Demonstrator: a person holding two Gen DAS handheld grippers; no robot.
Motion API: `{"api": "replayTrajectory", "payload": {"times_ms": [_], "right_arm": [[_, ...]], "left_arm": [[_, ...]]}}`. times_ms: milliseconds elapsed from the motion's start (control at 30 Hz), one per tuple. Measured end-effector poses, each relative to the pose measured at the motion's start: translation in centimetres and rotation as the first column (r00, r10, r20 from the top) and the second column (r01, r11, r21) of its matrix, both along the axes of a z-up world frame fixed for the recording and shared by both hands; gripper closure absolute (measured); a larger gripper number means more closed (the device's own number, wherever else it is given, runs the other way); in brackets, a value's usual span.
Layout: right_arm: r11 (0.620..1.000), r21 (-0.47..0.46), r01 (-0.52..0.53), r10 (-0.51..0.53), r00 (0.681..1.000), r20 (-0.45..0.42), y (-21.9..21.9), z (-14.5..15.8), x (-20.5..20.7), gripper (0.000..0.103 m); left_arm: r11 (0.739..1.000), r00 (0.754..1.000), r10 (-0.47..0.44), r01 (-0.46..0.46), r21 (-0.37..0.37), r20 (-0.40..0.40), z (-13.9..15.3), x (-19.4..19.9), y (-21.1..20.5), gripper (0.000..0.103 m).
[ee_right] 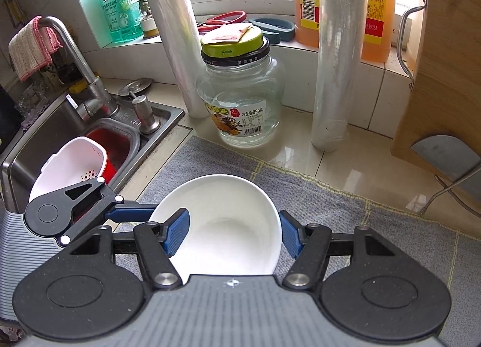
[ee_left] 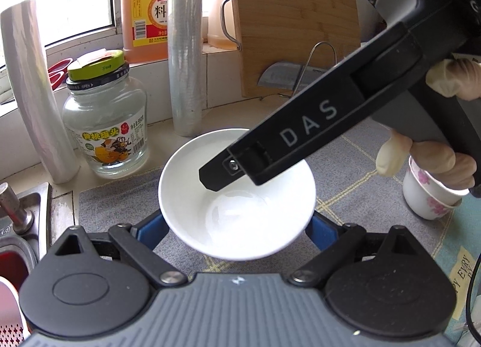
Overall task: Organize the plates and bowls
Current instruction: 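Lift the bowl with the right tool and carry it toward the nested bowls, then lower the bowl onto the nested bowls and open the right tool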
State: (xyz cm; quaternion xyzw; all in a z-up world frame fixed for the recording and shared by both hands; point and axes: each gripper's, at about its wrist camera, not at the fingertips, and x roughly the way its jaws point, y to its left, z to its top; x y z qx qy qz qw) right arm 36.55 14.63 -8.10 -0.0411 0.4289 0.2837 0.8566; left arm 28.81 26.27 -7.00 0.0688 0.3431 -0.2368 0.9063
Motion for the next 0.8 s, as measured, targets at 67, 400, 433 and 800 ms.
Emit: {"api": "replayTrajectory", "payload": {"times_ms": [67,400,433,800], "right_arm": [[1.000,0.005,0.004,-0.004,1.000,0.000,-0.3,0.1,-0.7,0.033],[0.999,0.005,0.032,-0.033,0.999,0.026,-1.9,1.1,-4.8,0.033],[0.999,0.006,0.036,-0.036,0.999,0.027,-2.1,1.1,-5.1,0.033],[0.989,0.020,0.145,-0.146,0.988,0.048,-5.1,1.8,-8.7,0.033]], "left_arm": [[1.000,1.000,-0.003,0.003,0.007,-0.005,0.2,-0.7,-0.2,0.007],[1.000,1.000,-0.031,0.031,0.007,-0.007,1.5,-3.8,-1.6,0.007],[0.999,0.999,-0.034,0.034,0.008,-0.012,1.5,-4.1,-1.8,0.007],[0.991,0.991,-0.131,0.131,0.004,0.001,2.8,-5.9,-4.1,0.007]]}}
